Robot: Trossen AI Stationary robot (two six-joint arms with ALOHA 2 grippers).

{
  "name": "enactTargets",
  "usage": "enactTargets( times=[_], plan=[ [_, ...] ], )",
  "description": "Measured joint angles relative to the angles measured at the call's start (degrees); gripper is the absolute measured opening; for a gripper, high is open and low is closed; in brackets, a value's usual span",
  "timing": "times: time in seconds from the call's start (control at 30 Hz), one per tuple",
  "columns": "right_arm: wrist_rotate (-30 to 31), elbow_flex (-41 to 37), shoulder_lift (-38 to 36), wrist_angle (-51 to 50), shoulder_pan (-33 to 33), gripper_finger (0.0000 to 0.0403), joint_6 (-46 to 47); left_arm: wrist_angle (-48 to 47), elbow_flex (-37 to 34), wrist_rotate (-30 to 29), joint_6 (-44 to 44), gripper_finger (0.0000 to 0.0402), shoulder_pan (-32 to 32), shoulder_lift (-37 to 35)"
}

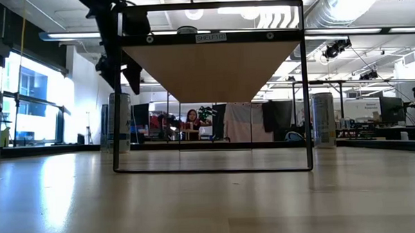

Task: Place canned beverage on shelf
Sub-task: Put the white blue soda can on the shelf aligned with the white blue soda can

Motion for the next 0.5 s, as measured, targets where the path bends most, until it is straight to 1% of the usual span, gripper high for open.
enactTargets(
  times=[0.23, 0.4, 0.5],
  plan=[
    [1.4, 0.0, 0.0, 0.0, 0.0, 0.0000, -0.1, -3.0, 0.0, 0.0, 0.6, 0.0397, -0.1, 0.0],
    [1.4, 0.0, 0.0, 0.0, 0.0, 0.0000, -0.1, -1.3, -1.1, 0.0, 0.5, 0.0397, 0.1, 0.5],
    [1.3, 0.0, 0.0, 0.0, 0.0, 0.0000, 0.3, -1.8, -1.5, 0.3, 0.5, 0.0397, 0.1, 2.2]
  ],
)
